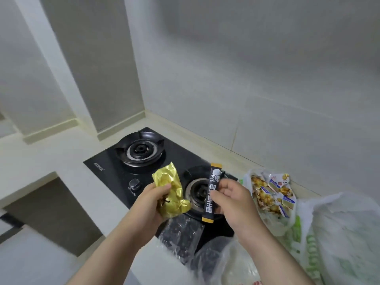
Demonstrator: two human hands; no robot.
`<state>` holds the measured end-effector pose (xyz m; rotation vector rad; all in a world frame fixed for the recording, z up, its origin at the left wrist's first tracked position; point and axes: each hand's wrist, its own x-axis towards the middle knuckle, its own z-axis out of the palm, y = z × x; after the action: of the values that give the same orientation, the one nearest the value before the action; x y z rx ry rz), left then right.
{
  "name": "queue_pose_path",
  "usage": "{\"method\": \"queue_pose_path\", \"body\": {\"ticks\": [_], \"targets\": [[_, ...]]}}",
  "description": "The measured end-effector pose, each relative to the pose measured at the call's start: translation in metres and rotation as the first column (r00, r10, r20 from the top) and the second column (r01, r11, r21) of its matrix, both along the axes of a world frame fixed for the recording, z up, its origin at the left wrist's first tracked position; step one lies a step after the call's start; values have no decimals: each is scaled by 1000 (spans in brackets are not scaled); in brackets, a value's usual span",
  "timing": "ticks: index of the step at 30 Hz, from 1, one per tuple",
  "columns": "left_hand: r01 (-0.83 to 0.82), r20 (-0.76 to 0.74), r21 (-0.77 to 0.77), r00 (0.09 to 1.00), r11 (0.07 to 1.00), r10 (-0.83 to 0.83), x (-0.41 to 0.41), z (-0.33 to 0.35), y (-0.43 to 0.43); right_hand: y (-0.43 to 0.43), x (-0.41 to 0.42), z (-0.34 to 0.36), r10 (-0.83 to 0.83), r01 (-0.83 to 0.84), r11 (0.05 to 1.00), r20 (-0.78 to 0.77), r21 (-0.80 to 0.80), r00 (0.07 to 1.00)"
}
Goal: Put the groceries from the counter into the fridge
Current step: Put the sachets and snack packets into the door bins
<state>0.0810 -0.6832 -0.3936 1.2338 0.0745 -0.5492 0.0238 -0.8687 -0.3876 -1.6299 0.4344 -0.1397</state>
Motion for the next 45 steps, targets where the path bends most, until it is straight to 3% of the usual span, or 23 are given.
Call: {"method": "queue_pose_path", "body": {"ticks": [7, 13, 22, 28, 36, 45], "targets": [[-294, 144, 36, 947, 955, 286, -67, 21, 67, 61, -7, 14, 281, -283, 959, 66, 29, 958], [-580, 161, 180, 814, 795, 558, -125, 26, 139, 137, -20, 19, 504, -511, 853, 88, 109, 859], [-804, 88, 39, 595, 594, 799, -197, 31, 225, 246, -46, 33, 746, -752, 657, 95, 52, 659], [-893, 156, 12, 446, 449, 882, -249, 41, 283, 317, -76, 53, 844, -851, 526, 117, 17, 524], [-932, 154, -125, 322, 341, 934, -322, 47, 358, 405, -128, 71, 915, -918, 395, 118, -50, 387], [-959, 287, -175, 165, 221, 943, -407, 71, 422, 494, -190, 98, 959, -969, 239, 168, -57, 227]]}}
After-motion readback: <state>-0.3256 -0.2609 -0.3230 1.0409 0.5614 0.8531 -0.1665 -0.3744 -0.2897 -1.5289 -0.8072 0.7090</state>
